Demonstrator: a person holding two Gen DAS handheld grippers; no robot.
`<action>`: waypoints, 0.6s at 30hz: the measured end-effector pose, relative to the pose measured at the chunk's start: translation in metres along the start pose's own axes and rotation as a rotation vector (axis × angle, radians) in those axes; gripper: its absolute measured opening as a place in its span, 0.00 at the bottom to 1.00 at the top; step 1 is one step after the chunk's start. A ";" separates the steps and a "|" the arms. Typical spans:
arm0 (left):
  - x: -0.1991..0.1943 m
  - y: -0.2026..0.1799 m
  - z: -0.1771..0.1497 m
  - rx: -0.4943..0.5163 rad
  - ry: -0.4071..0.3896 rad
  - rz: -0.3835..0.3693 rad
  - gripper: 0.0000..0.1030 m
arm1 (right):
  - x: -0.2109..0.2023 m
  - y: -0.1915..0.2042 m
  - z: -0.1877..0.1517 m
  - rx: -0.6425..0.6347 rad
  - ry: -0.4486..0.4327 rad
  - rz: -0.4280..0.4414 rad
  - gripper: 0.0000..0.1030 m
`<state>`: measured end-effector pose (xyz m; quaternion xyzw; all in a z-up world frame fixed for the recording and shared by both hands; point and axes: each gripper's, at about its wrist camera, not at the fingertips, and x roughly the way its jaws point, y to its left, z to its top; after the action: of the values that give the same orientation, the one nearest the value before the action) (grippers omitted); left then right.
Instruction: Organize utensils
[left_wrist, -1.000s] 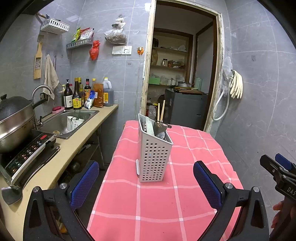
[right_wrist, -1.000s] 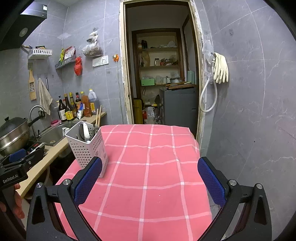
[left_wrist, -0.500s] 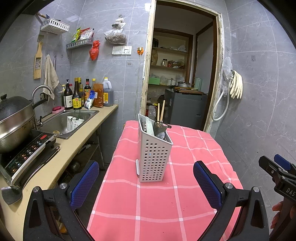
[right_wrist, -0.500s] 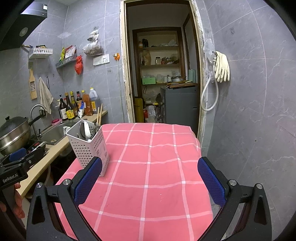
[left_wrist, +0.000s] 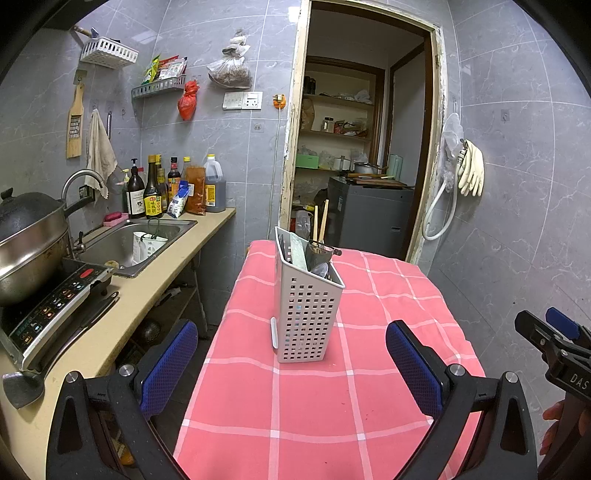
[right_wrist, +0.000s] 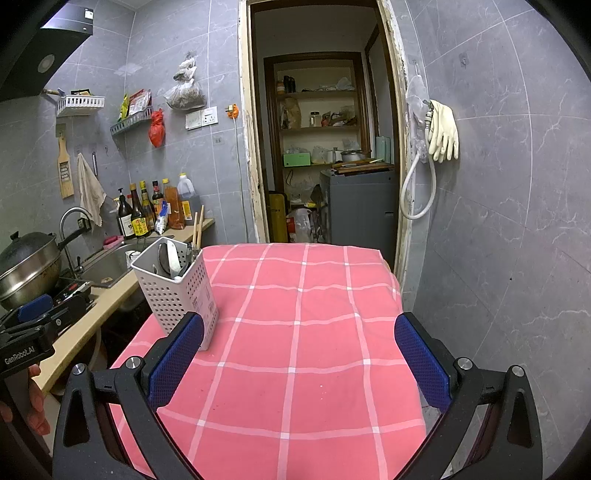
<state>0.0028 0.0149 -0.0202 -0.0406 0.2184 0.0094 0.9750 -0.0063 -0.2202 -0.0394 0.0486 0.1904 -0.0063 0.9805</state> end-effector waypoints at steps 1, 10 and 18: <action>0.000 0.000 0.000 0.000 0.000 0.000 1.00 | -0.001 0.001 -0.001 0.001 0.000 0.000 0.99; 0.000 -0.001 0.000 0.000 0.000 0.001 1.00 | 0.000 0.000 0.000 0.001 0.001 0.000 0.98; 0.000 -0.001 0.000 0.000 0.000 0.002 1.00 | 0.000 -0.001 0.000 0.001 0.003 0.001 0.98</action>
<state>0.0024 0.0142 -0.0205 -0.0404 0.2184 0.0102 0.9750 -0.0060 -0.2208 -0.0395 0.0493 0.1917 -0.0058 0.9802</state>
